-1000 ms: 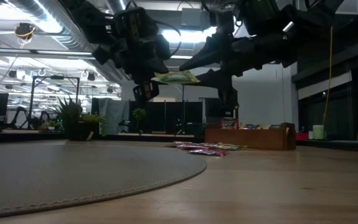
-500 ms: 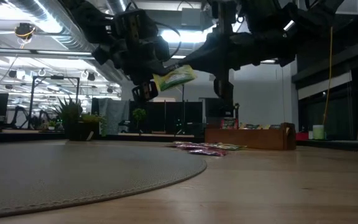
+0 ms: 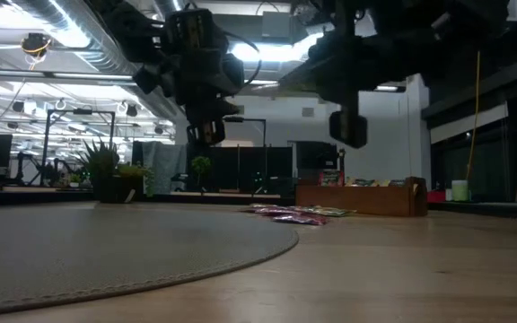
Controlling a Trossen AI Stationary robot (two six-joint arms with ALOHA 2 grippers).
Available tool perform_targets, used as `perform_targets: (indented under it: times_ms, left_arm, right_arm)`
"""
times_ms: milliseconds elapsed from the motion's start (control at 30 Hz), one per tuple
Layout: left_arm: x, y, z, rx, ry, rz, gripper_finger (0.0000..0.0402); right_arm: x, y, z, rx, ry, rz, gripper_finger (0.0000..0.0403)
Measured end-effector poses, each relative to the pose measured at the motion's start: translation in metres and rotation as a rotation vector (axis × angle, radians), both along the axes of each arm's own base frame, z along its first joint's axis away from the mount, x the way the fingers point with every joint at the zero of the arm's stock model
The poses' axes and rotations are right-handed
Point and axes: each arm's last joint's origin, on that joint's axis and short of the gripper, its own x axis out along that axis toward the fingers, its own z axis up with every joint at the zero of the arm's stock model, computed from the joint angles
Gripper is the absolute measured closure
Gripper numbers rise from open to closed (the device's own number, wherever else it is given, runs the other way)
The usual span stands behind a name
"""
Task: Pick & Place Tea
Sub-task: Put the yellow tea bag into the bottom section of the wooden organizer
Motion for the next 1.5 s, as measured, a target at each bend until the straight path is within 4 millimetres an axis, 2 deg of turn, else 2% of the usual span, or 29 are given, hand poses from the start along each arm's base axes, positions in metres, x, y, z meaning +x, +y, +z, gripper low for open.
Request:
perform_targets:
  times_ms: [167,267,433,567,667,800,1000,1500]
  left_arm:
    - [0.001,-0.002,0.000,0.021,0.006,0.016,0.0276]
    - [0.002,-0.002,-0.001,0.052,0.012,0.048,0.0275]
    - [0.002,0.000,-0.002,0.114,0.011,0.093,0.0278]
    - [0.003,0.001,-0.003,0.145,0.018,0.128,0.0278]
    - [0.003,0.002,-0.003,0.173,0.013,0.136,0.0276]
    - [0.003,0.002,-0.003,0.195,0.017,0.158,0.0278]
    - [0.003,0.003,-0.003,0.210,0.009,0.152,0.0281]
    - [0.003,0.004,-0.004,0.242,0.019,0.190,0.0277]
  right_arm:
    - [-0.021,-0.004,0.012,-0.062,0.133,-0.071,0.0399]
    - [-0.038,-0.007,0.028,-0.114,0.169,-0.173,0.0399]
    - [-0.076,-0.017,0.051,-0.235,0.248,-0.401,0.0399]
    - [-0.106,-0.023,0.058,-0.314,0.332,-0.662,0.0399]
    - [-0.118,-0.023,0.058,-0.378,0.363,-0.805,0.0399]
    - [-0.126,-0.026,0.051,-0.448,0.433,-0.901,0.0399]
    - [-0.129,-0.029,0.037,-0.558,0.555,-0.957,0.0399]
    - [-0.113,-0.054,0.019,-0.594,0.651,-1.076,0.0399]
